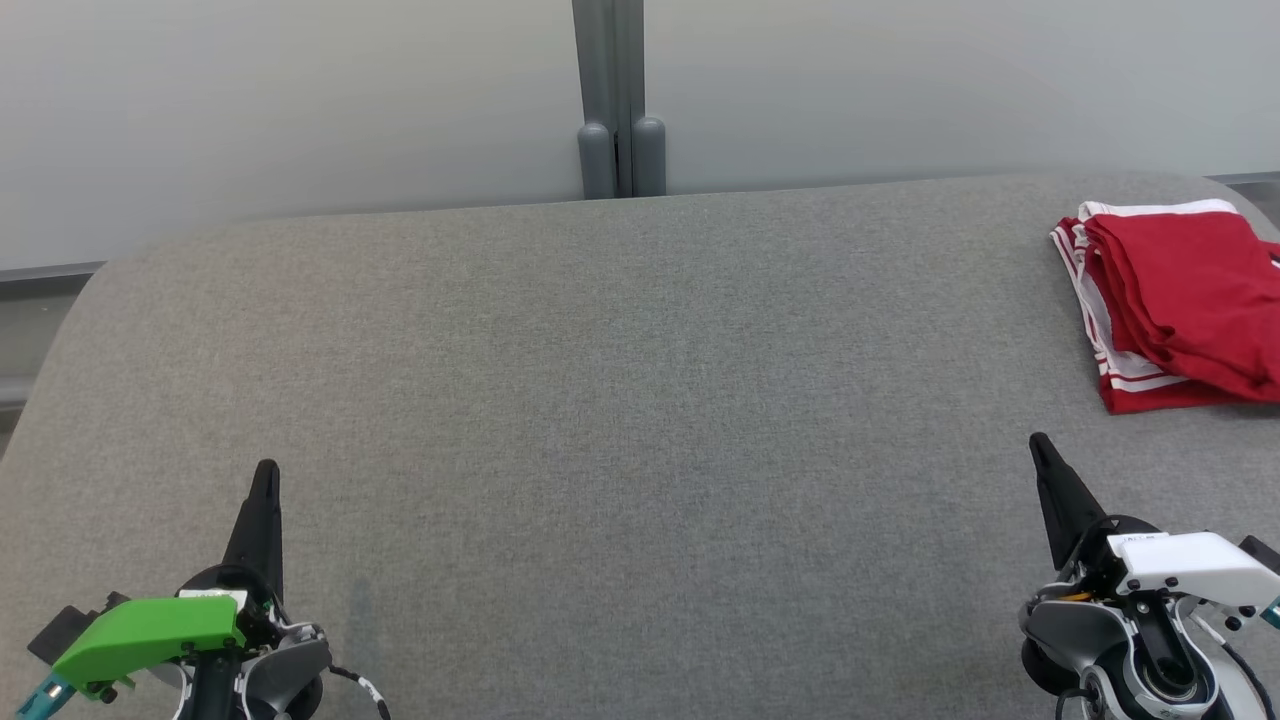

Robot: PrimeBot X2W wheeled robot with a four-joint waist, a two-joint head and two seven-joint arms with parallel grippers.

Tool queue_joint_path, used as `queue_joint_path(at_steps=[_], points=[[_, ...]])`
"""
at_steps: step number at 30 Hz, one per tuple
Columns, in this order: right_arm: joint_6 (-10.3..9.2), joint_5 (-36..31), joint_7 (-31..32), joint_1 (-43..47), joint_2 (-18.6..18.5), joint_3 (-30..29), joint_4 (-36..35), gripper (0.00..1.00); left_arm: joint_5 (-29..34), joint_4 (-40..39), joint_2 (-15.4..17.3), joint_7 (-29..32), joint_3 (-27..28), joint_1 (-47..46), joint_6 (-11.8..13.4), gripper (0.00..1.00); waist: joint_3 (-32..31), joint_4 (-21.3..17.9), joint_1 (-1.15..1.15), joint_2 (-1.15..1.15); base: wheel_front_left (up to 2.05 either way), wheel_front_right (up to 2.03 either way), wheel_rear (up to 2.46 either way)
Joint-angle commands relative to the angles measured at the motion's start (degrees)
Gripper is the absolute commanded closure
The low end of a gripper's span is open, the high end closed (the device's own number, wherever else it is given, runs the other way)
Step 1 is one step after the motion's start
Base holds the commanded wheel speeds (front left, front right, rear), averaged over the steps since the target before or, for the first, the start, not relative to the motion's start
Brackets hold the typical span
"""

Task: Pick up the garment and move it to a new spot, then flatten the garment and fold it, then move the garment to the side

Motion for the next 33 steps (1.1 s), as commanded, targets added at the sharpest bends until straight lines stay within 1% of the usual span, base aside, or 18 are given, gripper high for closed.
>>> queue_joint_path(at_steps=[1, 33], points=[[0.02, -0.26, 0.21, -0.37, -0.02, -0.14, 0.12, 1.00, -0.05, -0.14, 0.41, 0.24, 0.16, -0.57, -0.24, 1.00, 0.00, 0.00, 0.00, 0.00, 0.00, 0.00, 0.00], [0.02, -0.27, 0.23, -0.37, -0.02, -0.15, 0.11, 1.00, -0.05, -0.14, 0.41, 0.24, 0.16, -0.57, -0.24, 1.00, 0.00, 0.00, 0.00, 0.00, 0.00, 0.00, 0.00]])
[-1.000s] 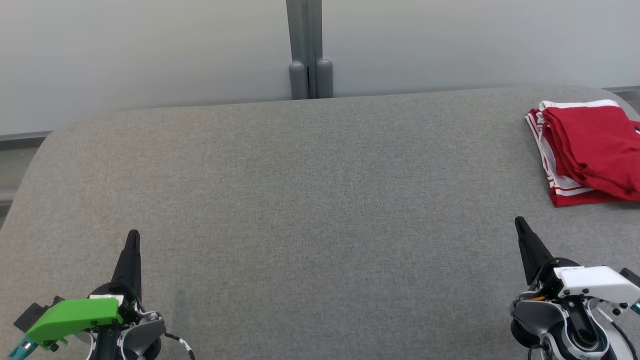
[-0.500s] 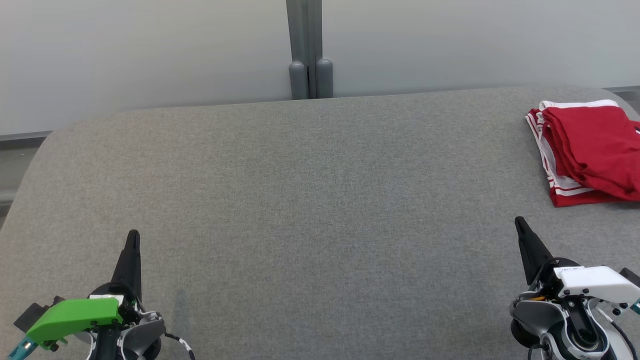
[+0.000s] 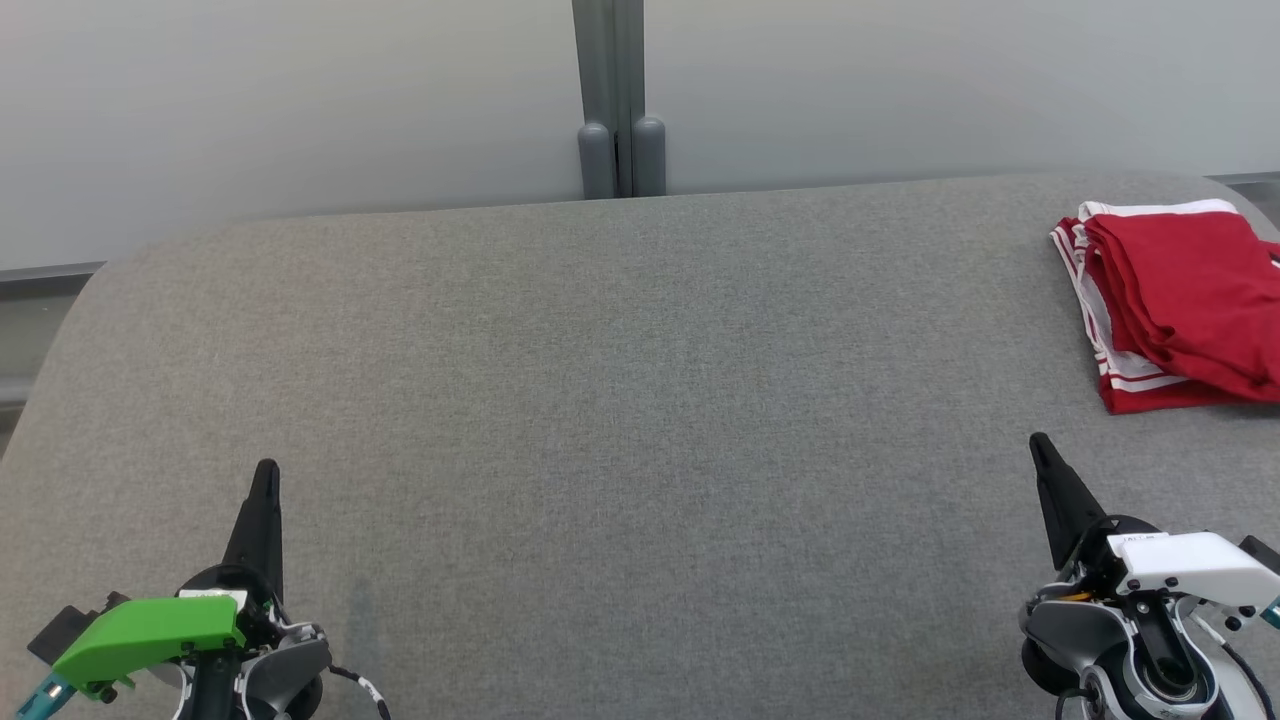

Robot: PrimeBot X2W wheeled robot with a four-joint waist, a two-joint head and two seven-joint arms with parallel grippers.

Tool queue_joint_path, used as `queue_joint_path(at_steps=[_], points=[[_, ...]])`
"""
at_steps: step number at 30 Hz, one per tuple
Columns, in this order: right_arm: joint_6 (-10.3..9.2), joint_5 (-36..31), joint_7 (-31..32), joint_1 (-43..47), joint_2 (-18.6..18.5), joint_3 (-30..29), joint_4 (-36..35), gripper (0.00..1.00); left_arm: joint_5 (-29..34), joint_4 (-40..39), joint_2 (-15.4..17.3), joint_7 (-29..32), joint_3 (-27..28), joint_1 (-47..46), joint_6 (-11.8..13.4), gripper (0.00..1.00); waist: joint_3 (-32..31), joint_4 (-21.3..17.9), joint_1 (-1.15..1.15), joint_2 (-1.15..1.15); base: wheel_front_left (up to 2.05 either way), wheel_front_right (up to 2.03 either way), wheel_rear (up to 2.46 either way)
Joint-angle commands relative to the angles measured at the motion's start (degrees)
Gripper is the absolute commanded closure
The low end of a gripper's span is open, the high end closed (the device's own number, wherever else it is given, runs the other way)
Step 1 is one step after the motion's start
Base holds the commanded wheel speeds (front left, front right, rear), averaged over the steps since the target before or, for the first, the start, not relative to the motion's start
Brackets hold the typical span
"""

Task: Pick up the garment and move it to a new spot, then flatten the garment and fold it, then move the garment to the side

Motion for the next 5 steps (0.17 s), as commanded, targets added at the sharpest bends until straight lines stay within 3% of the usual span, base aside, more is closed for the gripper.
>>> queue_joint_path(at_steps=[1, 5], points=[[0.02, -0.28, 0.23, -0.37, -0.03, -0.14, 0.10, 1.00, -0.05, -0.13, 0.41, 0.24, 0.16, -0.57, -0.24, 1.00, 0.00, 0.00, 0.00, 0.00, 0.00, 0.00, 0.00], [0.02, -0.28, 0.23, -0.37, -0.03, -0.14, 0.10, 1.00, -0.05, -0.13, 0.41, 0.24, 0.16, -0.57, -0.24, 1.00, 0.00, 0.00, 0.00, 0.00, 0.00, 0.00, 0.00]])
